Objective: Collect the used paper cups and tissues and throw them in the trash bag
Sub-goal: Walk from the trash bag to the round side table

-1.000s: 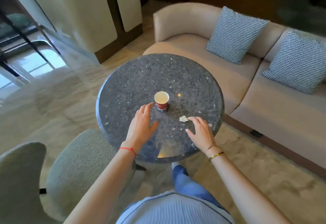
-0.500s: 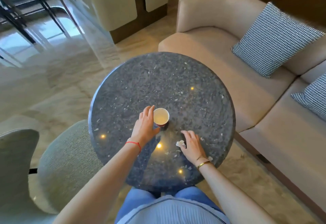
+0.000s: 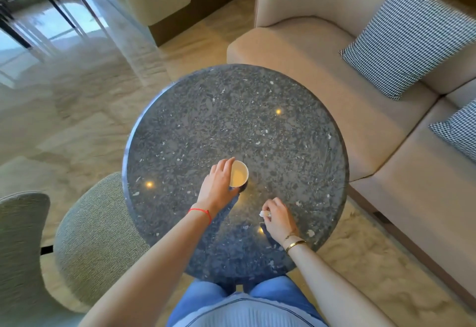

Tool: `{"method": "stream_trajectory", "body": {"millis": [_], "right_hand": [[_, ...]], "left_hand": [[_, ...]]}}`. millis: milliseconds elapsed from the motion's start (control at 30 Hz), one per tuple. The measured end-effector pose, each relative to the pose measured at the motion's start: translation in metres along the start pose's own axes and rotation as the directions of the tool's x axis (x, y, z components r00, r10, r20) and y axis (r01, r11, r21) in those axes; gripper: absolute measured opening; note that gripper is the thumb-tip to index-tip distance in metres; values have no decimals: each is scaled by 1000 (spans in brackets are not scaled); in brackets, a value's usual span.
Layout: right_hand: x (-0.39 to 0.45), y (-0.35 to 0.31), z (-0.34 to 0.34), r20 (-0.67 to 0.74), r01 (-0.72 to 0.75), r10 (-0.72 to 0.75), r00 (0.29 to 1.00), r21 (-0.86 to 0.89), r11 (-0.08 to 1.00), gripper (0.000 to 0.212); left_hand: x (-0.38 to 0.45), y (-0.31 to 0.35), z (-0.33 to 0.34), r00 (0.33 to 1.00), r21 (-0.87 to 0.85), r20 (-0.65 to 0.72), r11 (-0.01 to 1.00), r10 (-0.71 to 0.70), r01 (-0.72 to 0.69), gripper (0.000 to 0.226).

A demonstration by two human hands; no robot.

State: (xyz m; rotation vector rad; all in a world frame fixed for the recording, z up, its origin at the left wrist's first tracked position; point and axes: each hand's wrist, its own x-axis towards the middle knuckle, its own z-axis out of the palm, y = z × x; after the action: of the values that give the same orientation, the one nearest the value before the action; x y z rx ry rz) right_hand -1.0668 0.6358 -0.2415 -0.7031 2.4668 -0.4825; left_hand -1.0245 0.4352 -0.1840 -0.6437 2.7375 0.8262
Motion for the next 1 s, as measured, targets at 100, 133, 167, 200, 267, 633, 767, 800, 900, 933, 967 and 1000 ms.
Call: {"method": "stream_trajectory", "body": {"millis": [100,133,167,200,267,633,767,800,900,933,967,1000], "right_hand": [[-1,-1,-3,-19,-10,10,1000,31,999,10],[-2,-2,-5,-30,-7,8,1000,38,999,9],[-3,-3,-7,-44,0,2,999,45,999,8],[-4,-5,-10,-58,12,-9,998,53,999,7],[-6,-8,-18,-85,47,-41,996,70,996,6],[-34,-39,-52,-124,358,-343,931,118,926,4],[-52,-60,-51,-65,470,-465,883,110,876,8],[-57,-67,-50,-50,498,-496,867,107,861,8],[-75,-88,-42,8,586,-590,807,106,803,9],[-82,-96,-38,31,617,-623,782,108,779,9],[-89,-103,-34,53,650,-657,752,105,753,10],[-96,-111,-29,73,683,-690,721,98,724,10]], "left_hand": [[-5,0,-2,999,-53,-43,999,-10,8,81],[-8,0,-4,998,-67,-63,998,-17,13,80],[-13,0,-5,996,-85,-86,996,-25,18,79],[-18,-1,-7,994,-106,-109,994,-31,19,78],[-32,-2,-12,987,-134,-156,991,-38,17,77],[-168,-13,-13,858,-300,-446,946,-253,123,79],[-230,-13,-6,772,-369,-515,909,-373,193,77],[-246,-12,-4,752,-384,-524,899,-400,211,77],[-293,-13,2,675,-427,-562,867,-478,258,78],[-310,-13,5,642,-443,-576,853,-506,275,78],[-326,-14,7,604,-458,-591,839,-535,294,79],[-342,-15,10,566,-472,-606,825,-559,310,79]]}}
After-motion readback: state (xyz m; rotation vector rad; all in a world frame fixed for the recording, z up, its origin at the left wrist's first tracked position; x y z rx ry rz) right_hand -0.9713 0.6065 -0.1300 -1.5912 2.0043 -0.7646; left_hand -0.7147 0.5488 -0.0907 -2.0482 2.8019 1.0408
